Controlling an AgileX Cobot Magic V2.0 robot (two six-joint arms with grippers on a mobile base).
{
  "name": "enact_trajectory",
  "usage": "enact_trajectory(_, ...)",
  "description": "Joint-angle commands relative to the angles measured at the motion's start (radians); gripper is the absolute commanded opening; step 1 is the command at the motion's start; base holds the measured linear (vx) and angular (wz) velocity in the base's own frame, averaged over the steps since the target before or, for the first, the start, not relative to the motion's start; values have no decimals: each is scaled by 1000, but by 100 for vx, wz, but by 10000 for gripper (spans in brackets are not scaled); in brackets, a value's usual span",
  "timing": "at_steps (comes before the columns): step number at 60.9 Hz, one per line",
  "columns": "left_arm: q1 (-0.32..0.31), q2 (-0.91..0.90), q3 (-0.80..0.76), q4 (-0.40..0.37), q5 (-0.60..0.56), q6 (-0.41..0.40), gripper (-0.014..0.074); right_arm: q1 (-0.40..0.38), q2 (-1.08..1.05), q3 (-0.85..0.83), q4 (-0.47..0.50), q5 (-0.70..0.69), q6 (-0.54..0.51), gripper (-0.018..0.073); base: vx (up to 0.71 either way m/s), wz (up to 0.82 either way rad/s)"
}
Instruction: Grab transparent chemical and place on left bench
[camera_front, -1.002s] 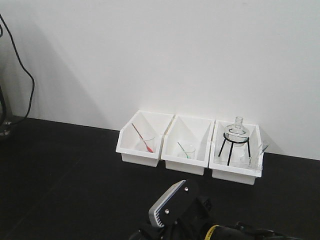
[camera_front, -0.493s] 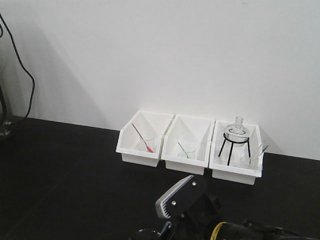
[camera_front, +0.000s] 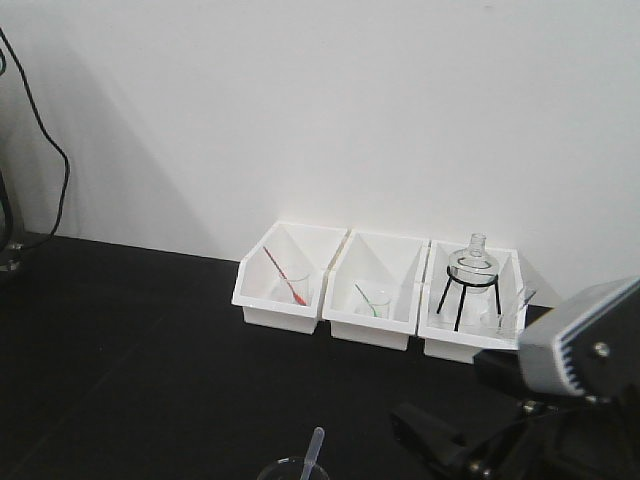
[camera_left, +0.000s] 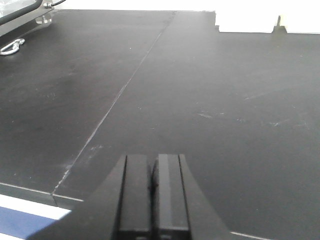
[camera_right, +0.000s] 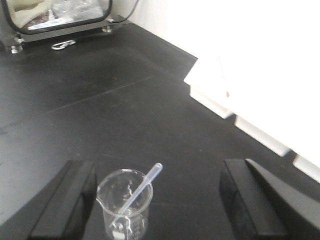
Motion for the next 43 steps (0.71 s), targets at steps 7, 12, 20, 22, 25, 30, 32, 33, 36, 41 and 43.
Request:
enact_trajectory(7, -2, -19, 16, -1, -78, -8, -3, 3, -79, -30, -19, -22, 2, 522, 0, 0)
enact_trajectory(12, -2, -19, 16, -1, -78, -8, -3, 3, -91, -30, -28, -22, 1, 512, 0, 0)
enact_trajectory(20, -2, -19, 16, -1, -78, -8, -3, 3, -109, -29, -93, 9, 1, 487, 0, 0)
enact_trajectory(22, -2, -19, 16, -1, -78, -8, -3, 2, -125, -21, -109, 16, -4, 471, 0, 0)
enact_trajectory(25, -2, -19, 16, -1, -78, -8, -3, -13, -154, 10, -125, 9, -15, 440, 0, 0)
enact_trajectory(30, -2, -19, 16, -1, -78, -8, -3, -108, -238, 99, -106, -66, -26, 362, 0, 0)
enact_trajectory(32, -2, -19, 16, -1, -78, -8, -3, -152, -272, 136, -83, -99, -36, 323, 0, 0)
enact_trajectory(33, -2, -19, 16, -1, -78, -8, -3, -190, -300, 164, -60, -125, -49, 307, 0, 0)
enact_trajectory(36, -2, -19, 16, -1, -78, -8, -3, -271, -370, 219, 8, -175, -89, 245, 0, 0)
enact_trajectory(41, -2, -19, 16, -1, -78, -8, -3, -456, -507, 323, 203, -237, -211, 123, 0, 0)
enact_trajectory(43, -2, -19, 16, -1, -78, -8, -3, -520, -557, 358, 265, -240, -275, 77, 0, 0)
